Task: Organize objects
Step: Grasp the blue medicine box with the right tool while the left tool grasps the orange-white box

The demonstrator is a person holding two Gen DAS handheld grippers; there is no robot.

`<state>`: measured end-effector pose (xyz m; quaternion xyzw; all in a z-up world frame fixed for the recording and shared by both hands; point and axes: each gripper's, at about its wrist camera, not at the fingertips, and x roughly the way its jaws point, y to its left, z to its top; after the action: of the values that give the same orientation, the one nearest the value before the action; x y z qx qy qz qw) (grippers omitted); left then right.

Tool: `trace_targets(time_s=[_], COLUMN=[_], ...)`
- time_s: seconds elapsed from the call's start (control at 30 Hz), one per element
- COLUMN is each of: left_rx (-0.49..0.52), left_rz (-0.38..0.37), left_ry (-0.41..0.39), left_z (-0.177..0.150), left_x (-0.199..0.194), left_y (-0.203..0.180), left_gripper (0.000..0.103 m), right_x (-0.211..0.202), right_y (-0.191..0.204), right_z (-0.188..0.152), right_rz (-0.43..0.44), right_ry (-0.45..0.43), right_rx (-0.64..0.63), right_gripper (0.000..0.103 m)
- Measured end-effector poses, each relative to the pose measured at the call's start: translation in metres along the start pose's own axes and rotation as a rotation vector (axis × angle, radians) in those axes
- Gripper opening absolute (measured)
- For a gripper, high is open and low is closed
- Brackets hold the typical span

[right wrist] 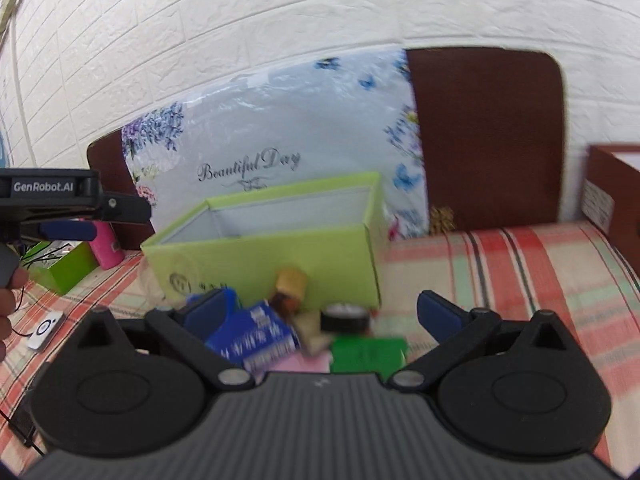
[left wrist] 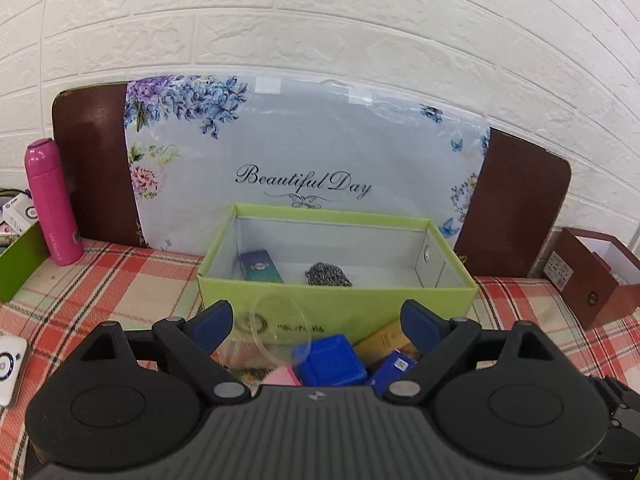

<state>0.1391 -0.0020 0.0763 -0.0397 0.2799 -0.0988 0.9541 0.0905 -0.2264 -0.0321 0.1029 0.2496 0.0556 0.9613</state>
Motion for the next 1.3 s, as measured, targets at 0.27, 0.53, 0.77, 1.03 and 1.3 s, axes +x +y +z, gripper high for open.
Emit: trace_targets(time_s=[0.27,0.53,0.77,1.03,1.3], left_rx=[-0.057,-0.108,-0.095,-0.136,-0.156], left_rz=[-0.001,0.0,-0.068,-0.069,-0.128], left_ry=[0.056,0.148,0.182,0.21,0.227], left_z=[-0.064,-0.117,-0.137,-0.127,-0.131], left_x=[-0.032,-0.039,-0.025,0.013,0.007], left_y=[0.008,0.028,0.03,0.037,0.044], left_gripper=[0.094,0.094,0.094,0.073,0.07], right_x=[-0.051,-0.066,-0.067,-0.041,0.028], right_y=[-0.005,0.004,0.006,0.021,0.076], right_z=[-0.045,-0.069,-0.076,-0.061,-0.029], right_rz=[-0.01,0.022,0.026,0.017,0.013], right_ry=[0.025,0.045,0.057,0.07,0.101], right_rx=[0.068,0.039,0.032,-0.005,-0.057], right_gripper=[0.103,0.103,0.103,0.103,0.103])
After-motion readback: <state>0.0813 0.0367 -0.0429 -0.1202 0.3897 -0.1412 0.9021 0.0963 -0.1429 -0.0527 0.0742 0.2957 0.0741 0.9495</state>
